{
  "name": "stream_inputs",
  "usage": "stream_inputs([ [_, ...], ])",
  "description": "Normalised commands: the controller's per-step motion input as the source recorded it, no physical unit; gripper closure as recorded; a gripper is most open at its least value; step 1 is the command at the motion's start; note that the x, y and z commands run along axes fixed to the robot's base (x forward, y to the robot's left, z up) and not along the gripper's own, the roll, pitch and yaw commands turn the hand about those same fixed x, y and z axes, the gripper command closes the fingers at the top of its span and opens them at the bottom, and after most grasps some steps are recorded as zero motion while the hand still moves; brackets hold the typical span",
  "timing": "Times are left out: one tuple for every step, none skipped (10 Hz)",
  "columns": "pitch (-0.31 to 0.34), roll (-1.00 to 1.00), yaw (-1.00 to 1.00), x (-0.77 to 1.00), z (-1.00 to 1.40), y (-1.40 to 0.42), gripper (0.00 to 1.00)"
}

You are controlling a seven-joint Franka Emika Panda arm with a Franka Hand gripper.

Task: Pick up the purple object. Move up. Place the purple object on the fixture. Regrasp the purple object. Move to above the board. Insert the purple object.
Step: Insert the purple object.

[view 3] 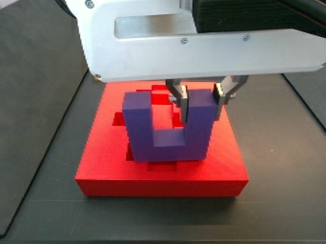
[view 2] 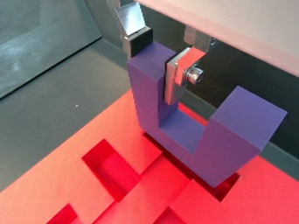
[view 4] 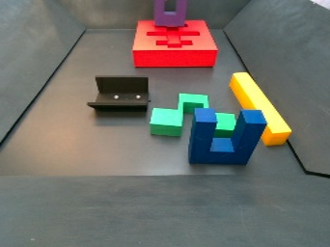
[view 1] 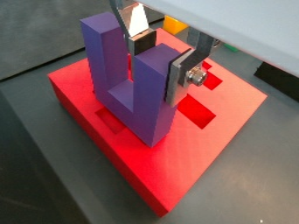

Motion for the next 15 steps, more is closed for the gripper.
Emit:
stream_inputs([
  [0.007, 0.00, 0.00, 0.00, -0.02, 0.02, 1.00],
  [0.011, 0.06, 0.00, 0.00, -0.11, 0.06, 1.00],
  [0.010, 0.10, 0.00, 0.00, -0.19, 0.00, 1.00],
  [-0.036, 0.00, 0.00, -0.54, -0.09, 0.00, 1.00],
  [-0.049, 0.08, -0.24, -0.47, 0.00, -0.07, 1.00],
  [0.000, 0.00, -0.30, -0.17, 0.00, 0.00, 1.00],
  [0.000, 0.01, 0.00, 0.00, 0.00, -0.03, 1.00],
  [0.029, 0.03, -0.09, 0.21, -0.13, -0.01, 1.00],
  [0.073, 0.00, 0.00, 0.43, -0.11, 0.00, 1.00],
  [0.079, 0.01, 0.07, 0.28, -0.12, 0.00, 1.00],
  [0.000, 0.01, 0.00, 0.00, -0.03, 0.00, 1.00],
  [0.000, -0.03, 0.00, 0.06, -0.24, 0.00, 1.00],
  [0.000, -0.06, -0.06, 0.13, -0.75, 0.03, 1.00],
  [-0.011, -0.03, 0.00, 0.10, -1.00, 0.07, 1.00],
  [0.000, -0.01, 0.00, 0.20, -0.81, 0.03, 1.00],
])
